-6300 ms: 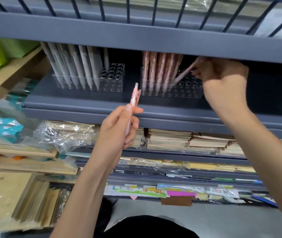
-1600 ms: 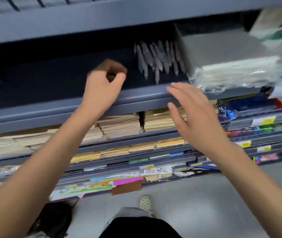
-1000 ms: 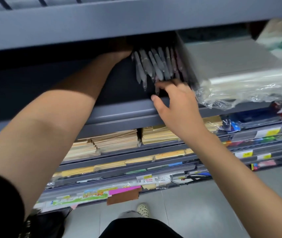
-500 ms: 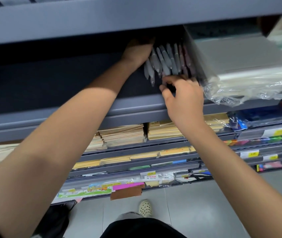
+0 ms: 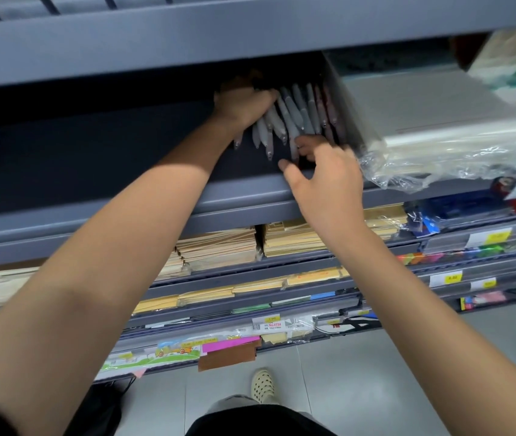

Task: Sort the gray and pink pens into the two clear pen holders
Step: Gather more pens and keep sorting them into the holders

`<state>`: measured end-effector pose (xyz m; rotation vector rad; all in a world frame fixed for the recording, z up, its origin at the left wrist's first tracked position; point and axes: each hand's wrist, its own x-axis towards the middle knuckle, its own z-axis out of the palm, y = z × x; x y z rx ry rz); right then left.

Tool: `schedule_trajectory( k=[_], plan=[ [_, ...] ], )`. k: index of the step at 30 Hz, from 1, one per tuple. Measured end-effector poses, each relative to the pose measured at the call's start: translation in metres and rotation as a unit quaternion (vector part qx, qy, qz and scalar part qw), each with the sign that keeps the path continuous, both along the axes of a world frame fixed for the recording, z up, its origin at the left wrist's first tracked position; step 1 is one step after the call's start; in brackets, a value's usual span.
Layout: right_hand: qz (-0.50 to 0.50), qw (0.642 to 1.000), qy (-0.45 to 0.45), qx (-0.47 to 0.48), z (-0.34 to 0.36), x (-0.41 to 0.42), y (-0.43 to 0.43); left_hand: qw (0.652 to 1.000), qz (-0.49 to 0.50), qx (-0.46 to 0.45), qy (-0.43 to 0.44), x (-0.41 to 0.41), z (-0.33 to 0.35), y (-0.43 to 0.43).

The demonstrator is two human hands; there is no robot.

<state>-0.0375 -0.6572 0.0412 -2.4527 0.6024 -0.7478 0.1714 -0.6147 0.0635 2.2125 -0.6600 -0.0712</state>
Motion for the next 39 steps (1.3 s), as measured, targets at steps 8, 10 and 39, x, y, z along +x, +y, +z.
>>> schedule_trajectory(
  k=[8, 10, 39],
  plan=[
    [-0.032, 0.999, 0.015, 0.001, 0.006, 0.012, 0.002, 0.998, -0.047, -0.015, 0.037, -0.003, 0.005, 0.002],
    [-0.045, 0.999, 0.008, -0.006, 0.006, 0.013, 0.004, 0.997, -0.035, -0.045, 0.042, -0.002, 0.004, 0.003],
    [-0.065, 0.997, -0.013, -0.050, 0.002, 0.022, 0.004, 0.998, -0.040, -0.043, 0.015, 0.027, 0.002, -0.011]
  ],
)
